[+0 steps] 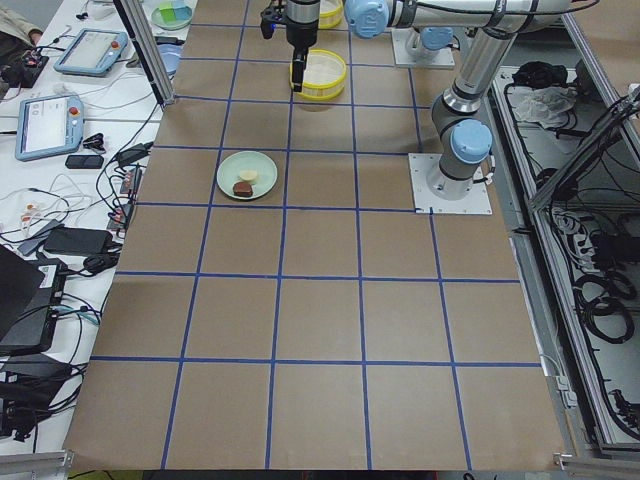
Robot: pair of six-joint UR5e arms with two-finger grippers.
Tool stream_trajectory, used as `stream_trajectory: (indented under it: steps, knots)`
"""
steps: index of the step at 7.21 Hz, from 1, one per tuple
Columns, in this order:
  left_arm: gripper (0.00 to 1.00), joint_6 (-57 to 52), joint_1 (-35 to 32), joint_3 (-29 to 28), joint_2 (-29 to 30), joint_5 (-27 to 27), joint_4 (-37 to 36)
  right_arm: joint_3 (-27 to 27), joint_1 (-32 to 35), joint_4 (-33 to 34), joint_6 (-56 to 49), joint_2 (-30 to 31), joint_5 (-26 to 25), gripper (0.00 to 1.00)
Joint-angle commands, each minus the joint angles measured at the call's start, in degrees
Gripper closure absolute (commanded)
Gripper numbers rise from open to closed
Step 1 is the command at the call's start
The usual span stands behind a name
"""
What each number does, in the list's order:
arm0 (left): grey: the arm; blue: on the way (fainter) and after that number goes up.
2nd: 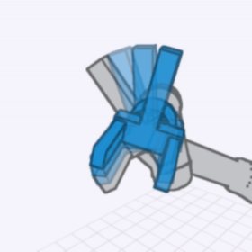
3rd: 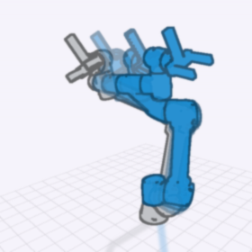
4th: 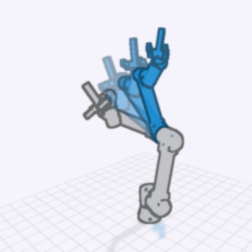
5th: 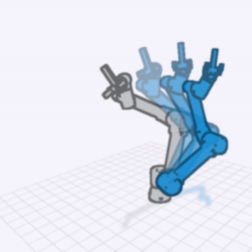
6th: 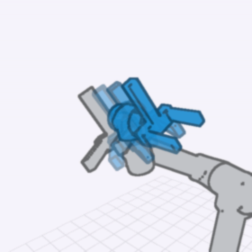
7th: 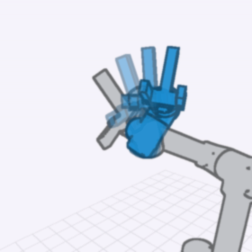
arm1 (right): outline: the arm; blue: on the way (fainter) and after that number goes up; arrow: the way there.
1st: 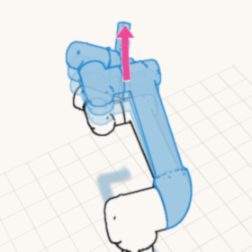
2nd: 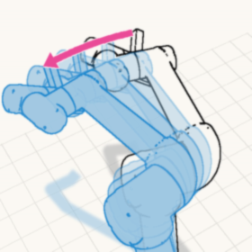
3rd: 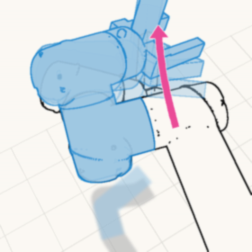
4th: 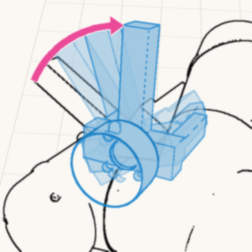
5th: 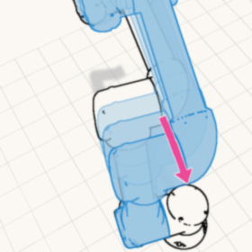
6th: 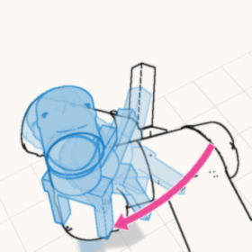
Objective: Stack buns with steamer
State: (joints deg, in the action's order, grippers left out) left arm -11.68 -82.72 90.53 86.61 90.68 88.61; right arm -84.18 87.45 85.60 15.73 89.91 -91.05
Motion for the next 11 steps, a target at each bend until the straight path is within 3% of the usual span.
stream_trajectory:
  steps: [1, 3, 4, 6, 8, 9, 11]
  knots:
    - [0.00, -0.10, 0.02, 0.00, -0.13, 0.02, -0.02, -0.02, 0.00, 0.00, -0.08, 0.00, -0.09, 0.00]
    - [0.00, -0.62, 0.36, 0.17, 0.39, -0.24, 0.07, -0.02, -2.09, 1.14, -9.15, -0.70, -0.96, 0.00]
    - [0.00, -1.50, 0.98, 0.61, 1.96, -0.24, -0.89, -0.10, -6.54, 1.84, -13.66, -0.79, -1.14, 0.00]
    - [0.00, -10.62, 1.68, 1.58, 10.02, -0.06, -14.62, -2.11, -18.84, 1.85, -27.97, -1.22, -1.06, 0.00]
    - [0.00, -10.91, 1.77, 1.76, 21.00, -0.15, -29.31, -8.25, -29.31, 10.93, -43.08, -4.98, -1.49, 0.01]
    - [0.03, -12.48, 1.77, 1.84, 25.40, 0.20, -33.90, -10.02, -32.57, 15.78, -48.11, -8.84, -5.50, 0.09]
    - [0.18, -14.07, 2.04, 1.76, 30.61, 0.20, -37.18, -10.30, -38.99, 24.65, -59.97, -19.28, -6.07, 0.12]
